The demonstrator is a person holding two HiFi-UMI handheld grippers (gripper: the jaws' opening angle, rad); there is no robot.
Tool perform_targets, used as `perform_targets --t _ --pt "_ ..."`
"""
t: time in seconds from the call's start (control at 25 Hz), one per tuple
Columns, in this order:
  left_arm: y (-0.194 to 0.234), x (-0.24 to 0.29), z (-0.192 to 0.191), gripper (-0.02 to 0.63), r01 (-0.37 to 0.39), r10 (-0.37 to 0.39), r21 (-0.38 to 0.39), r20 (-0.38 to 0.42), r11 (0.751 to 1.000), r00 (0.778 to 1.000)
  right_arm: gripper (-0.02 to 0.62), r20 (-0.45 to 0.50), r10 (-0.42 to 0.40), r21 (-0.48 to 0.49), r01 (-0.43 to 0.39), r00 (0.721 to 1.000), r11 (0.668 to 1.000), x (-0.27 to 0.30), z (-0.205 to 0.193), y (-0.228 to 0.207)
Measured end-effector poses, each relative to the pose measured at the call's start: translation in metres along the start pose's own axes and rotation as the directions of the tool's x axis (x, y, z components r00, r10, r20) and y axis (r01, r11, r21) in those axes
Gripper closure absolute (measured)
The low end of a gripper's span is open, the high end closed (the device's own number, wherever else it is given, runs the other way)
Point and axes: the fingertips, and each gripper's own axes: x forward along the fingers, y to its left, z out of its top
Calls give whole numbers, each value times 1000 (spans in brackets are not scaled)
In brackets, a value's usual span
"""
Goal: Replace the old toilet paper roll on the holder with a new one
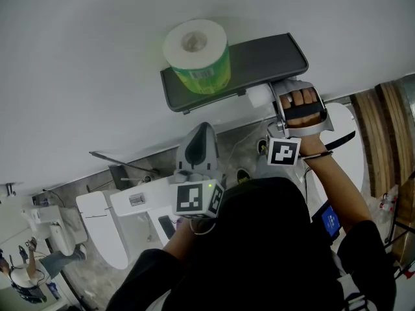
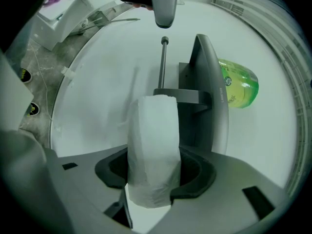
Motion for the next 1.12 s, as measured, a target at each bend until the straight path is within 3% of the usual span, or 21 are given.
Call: perform_targets --t 0.56,0.84,1.12 --pt "-6 4 -1 583 13 -13 11 -13 1000 1000 368 -25 25 65 -24 999 998 0 0 8" --pt "-8 3 -6 583 14 -14 12 -26 1000 1000 368 -17 21 8 -21 1000 1000 8 -2 10" --pt "-12 7 -6 583 26 -26 12 -24 1000 999 368 -59 23 74 -18 998 997 18 -27 23"
